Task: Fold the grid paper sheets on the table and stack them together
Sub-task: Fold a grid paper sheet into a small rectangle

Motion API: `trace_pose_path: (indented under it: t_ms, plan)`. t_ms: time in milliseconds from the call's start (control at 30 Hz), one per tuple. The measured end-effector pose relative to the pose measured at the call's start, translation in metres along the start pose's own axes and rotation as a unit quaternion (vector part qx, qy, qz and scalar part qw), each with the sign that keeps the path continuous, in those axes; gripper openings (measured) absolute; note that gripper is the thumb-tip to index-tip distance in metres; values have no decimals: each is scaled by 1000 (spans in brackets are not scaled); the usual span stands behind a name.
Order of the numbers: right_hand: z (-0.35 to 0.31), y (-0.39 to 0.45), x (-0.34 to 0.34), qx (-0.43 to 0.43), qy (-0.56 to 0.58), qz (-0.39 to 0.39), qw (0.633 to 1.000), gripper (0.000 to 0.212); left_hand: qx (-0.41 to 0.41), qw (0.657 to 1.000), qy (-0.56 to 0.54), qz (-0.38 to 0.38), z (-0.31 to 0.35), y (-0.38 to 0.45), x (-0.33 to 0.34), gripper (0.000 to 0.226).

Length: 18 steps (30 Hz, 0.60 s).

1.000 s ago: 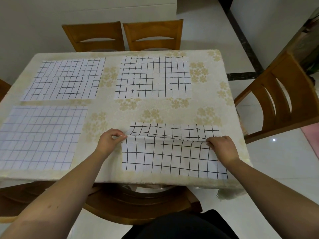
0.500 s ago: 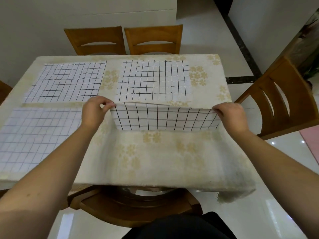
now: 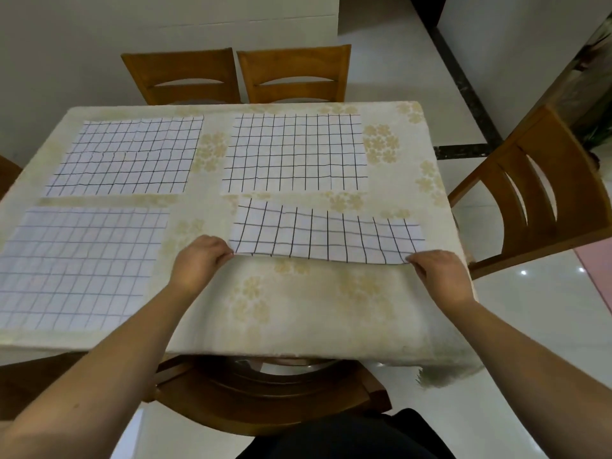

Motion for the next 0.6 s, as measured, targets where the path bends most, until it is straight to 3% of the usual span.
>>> trace_pose_path:
  t_ms: [300,600]
  plan:
    - [-12,-66,41,1,-23,-97,995,36,-63,965,150,-205,-5,-73,60,27]
    - [-16,-80,49,6,-31,-119,992,40,-71,963,158,-207,1,-89,66,34]
Point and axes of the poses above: each hand's wrist, its own y-axis towards the middle knuckle, its own x-axis out of the palm, z = x × y, the point moved 1 cm from there along y, towards the middle knuckle, and after that the axes turned 15 degrees about -y, right-handed, at the moved point
